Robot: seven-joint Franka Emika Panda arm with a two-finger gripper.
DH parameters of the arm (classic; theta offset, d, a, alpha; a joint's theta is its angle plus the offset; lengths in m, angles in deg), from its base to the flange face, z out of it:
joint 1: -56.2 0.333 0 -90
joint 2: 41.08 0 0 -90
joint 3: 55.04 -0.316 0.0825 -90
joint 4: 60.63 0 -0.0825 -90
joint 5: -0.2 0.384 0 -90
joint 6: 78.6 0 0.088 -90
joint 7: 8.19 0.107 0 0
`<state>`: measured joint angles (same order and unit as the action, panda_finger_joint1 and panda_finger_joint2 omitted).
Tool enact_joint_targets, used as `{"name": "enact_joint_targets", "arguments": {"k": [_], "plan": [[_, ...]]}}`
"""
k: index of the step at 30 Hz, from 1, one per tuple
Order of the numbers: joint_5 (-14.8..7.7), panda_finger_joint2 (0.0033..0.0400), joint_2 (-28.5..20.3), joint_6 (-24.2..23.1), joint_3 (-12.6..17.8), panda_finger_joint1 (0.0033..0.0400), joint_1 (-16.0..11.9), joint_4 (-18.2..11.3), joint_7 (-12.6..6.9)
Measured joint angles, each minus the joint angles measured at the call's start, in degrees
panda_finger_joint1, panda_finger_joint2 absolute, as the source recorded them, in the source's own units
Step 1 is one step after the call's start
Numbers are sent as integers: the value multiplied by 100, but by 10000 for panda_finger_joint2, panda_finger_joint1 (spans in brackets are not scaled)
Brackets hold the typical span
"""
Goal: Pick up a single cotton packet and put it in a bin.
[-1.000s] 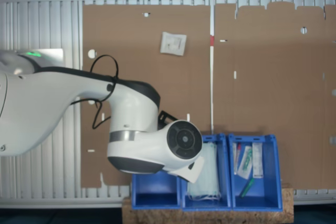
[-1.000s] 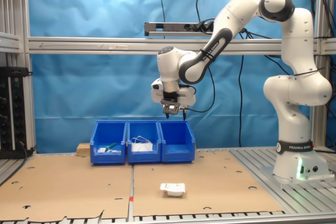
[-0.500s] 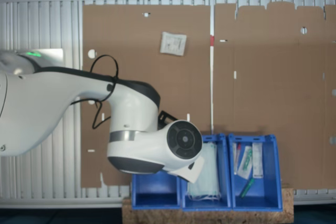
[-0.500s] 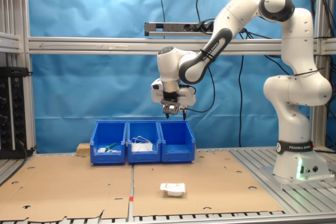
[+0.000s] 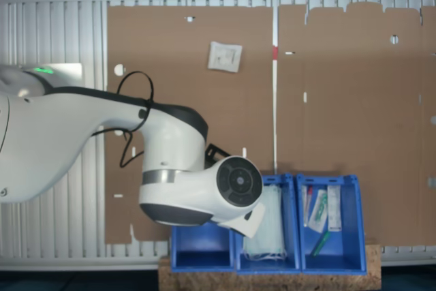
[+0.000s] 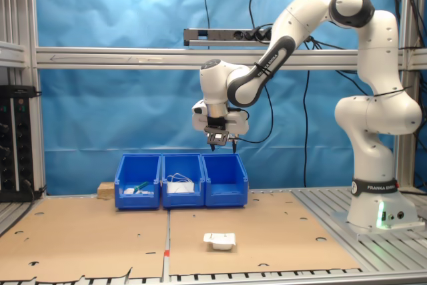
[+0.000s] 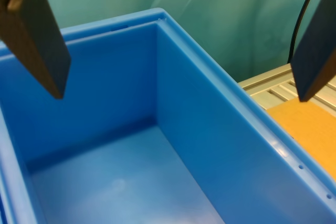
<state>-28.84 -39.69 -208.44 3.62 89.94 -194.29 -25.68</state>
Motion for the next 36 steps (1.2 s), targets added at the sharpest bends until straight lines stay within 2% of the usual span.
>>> {"name": "enact_joint_targets", "arguments": {"k": [27, 36], "plan": [[0, 400, -2, 0, 0, 400, 3, 0, 0], [0, 400, -137, 0, -8, 400, 68, 9, 0]]}}
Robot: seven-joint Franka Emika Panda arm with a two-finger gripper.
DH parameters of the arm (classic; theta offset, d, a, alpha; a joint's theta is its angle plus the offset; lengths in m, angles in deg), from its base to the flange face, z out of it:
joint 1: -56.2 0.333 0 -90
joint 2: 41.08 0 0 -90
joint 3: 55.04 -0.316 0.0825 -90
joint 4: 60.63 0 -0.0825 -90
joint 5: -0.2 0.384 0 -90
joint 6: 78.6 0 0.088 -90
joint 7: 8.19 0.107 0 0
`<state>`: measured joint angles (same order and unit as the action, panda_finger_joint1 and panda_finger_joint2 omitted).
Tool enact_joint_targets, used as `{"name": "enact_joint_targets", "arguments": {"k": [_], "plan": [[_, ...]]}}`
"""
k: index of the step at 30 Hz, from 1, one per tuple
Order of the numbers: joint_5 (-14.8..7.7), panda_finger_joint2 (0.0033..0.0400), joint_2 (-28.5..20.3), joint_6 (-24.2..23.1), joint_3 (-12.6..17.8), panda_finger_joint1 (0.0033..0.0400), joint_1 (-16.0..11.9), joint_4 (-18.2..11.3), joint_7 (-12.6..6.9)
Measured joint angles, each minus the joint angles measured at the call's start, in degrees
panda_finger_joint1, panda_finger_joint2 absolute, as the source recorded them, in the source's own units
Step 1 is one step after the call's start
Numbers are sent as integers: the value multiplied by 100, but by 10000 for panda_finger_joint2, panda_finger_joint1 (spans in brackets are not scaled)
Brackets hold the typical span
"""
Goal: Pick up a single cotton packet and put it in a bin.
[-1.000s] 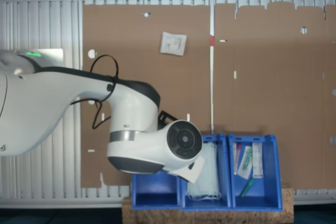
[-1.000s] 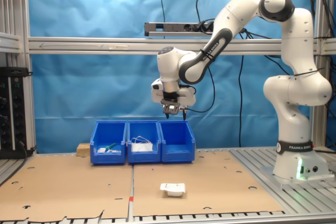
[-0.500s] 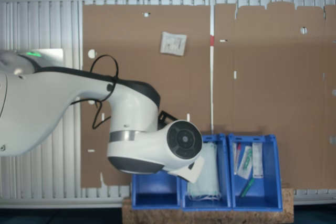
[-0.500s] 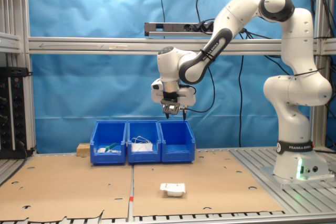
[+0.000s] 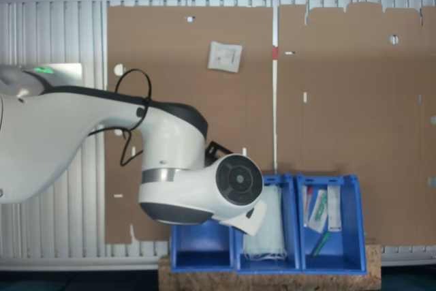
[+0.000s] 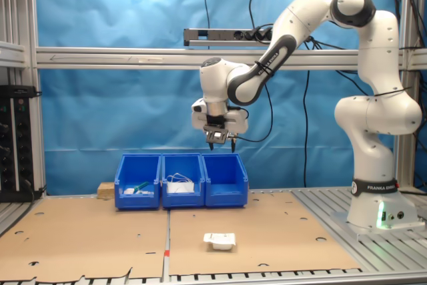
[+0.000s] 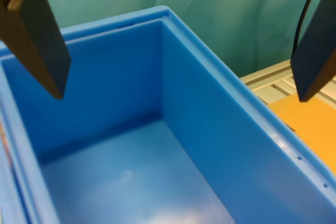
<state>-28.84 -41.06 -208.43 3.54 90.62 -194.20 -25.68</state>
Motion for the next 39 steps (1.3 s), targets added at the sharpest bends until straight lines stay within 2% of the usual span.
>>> {"name": "enact_joint_targets", "arguments": {"k": [7, 13, 26, 36, 39], "plan": [[0, 400, -240, 25, -73, 400, 115, 91, 0], [0, 400, -595, 57, -255, 400, 292, 258, 0], [0, 400, -1371, 129, -962, 400, 702, 457, 0], [12, 400, -1734, 513, -1428, 400, 1094, 462, 0], [18, 400, -1834, 697, -1556, 400, 1284, 462, 0]]}}
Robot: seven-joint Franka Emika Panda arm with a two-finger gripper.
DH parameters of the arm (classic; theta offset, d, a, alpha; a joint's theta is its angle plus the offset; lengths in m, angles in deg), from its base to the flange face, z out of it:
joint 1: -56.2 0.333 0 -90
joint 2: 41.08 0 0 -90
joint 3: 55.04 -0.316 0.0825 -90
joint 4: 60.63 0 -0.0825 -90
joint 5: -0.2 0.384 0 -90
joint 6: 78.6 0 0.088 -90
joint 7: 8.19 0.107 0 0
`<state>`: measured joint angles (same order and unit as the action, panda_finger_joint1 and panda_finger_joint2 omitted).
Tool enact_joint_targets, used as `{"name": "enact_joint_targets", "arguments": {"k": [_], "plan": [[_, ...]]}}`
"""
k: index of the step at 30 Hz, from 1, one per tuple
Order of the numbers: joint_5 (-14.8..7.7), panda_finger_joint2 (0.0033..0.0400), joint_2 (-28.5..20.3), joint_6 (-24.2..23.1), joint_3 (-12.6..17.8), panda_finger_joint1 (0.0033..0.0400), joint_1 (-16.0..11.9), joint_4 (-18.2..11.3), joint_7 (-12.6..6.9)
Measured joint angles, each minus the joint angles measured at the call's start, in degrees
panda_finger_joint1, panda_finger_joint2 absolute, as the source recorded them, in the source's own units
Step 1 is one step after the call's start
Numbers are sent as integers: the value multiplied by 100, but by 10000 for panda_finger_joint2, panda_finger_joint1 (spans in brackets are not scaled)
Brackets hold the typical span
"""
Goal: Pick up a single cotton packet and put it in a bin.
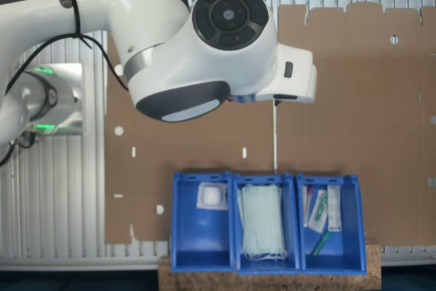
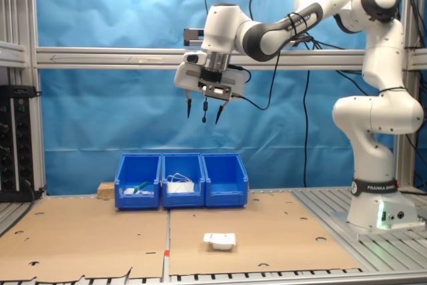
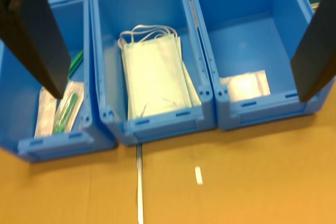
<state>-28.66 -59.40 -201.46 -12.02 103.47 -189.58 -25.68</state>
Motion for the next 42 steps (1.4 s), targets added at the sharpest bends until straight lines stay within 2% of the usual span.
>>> {"name": "enact_joint_targets", "arguments": {"k": [12, 28, 33, 42], "plan": [[188, 400, -100, 333, -180, 400, 562, -11, 0], [339, 400, -8, 373, -195, 400, 693, -192, 0], [550, 400, 11, 362, -191, 400, 736, -237, 0], [774, 400, 45, 305, -190, 400, 862, -243, 0]]}}
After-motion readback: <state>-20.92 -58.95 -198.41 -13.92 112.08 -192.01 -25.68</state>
